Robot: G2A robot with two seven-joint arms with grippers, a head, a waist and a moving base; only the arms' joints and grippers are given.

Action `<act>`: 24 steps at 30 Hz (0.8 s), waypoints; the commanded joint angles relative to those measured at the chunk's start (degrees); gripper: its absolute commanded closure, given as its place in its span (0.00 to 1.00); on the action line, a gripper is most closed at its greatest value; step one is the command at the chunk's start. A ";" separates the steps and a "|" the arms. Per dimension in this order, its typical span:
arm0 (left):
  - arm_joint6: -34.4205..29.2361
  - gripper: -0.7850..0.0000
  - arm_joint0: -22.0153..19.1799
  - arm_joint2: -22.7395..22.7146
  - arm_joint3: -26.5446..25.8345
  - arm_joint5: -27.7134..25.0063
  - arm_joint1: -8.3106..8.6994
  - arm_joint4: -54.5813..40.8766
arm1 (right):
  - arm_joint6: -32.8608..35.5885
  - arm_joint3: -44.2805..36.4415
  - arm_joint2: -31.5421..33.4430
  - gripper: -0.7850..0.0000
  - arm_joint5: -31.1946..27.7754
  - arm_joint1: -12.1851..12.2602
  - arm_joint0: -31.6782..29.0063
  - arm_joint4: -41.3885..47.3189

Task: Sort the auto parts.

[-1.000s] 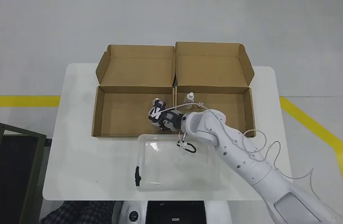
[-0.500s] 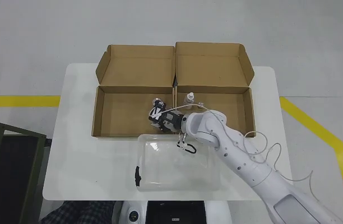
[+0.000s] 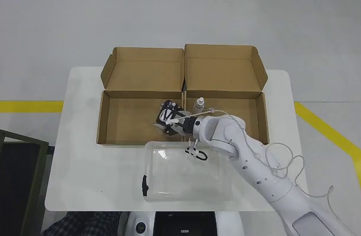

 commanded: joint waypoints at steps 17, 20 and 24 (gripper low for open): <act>0.00 0.00 0.00 0.00 0.00 0.00 0.00 0.00 | -13.52 -16.81 18.68 0.30 -3.50 4.44 -16.65 -5.52; 0.00 0.00 0.00 0.00 0.00 0.00 0.00 0.00 | -15.85 -18.36 21.76 0.27 -3.81 5.03 -19.84 -6.22; 0.00 0.00 0.00 0.00 0.00 0.00 0.00 0.00 | -18.49 -20.03 25.04 0.22 -3.98 5.66 -23.59 -7.47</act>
